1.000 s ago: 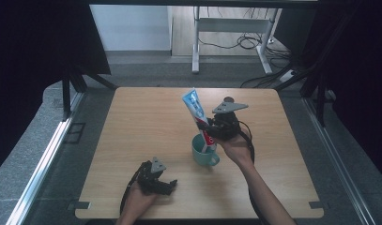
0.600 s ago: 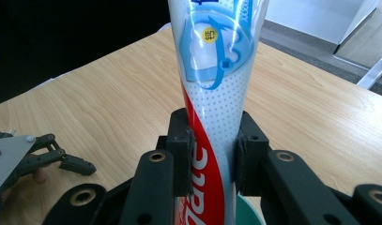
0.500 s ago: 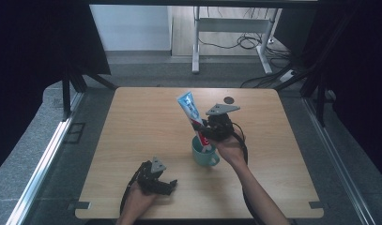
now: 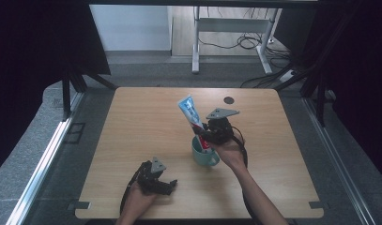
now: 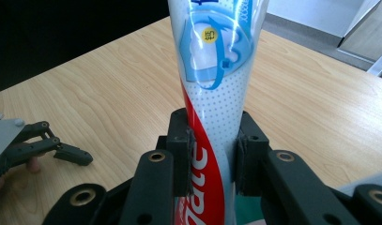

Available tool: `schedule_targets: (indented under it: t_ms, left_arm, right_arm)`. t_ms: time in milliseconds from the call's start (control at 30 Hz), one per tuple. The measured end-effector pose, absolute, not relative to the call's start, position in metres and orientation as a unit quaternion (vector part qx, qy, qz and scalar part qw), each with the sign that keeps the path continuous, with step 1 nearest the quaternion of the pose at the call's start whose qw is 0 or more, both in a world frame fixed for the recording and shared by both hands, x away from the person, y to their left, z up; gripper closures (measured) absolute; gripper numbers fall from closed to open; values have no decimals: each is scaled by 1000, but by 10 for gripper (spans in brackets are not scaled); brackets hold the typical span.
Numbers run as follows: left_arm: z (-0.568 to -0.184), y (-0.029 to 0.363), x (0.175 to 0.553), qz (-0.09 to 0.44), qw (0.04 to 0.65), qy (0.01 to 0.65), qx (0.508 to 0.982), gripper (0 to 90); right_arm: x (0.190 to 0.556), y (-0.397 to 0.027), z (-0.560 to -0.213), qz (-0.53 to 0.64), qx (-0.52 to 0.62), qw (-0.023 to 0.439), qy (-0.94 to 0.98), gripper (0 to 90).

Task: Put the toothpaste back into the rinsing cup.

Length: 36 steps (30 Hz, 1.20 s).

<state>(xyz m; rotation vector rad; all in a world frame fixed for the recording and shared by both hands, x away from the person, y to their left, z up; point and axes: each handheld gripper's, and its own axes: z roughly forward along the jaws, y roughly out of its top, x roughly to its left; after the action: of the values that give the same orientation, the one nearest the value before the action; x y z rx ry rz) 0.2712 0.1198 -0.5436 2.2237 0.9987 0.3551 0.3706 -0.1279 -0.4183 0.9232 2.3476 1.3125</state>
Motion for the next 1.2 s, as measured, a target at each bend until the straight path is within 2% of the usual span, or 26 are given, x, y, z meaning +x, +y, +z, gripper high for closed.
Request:
schedule_targets:
  t_ms: [1200]
  left_arm:
    - [-544,120,271,136,332,381,852,58]
  right_arm:
    - [366,-141,-444,450,335,118,819,704]
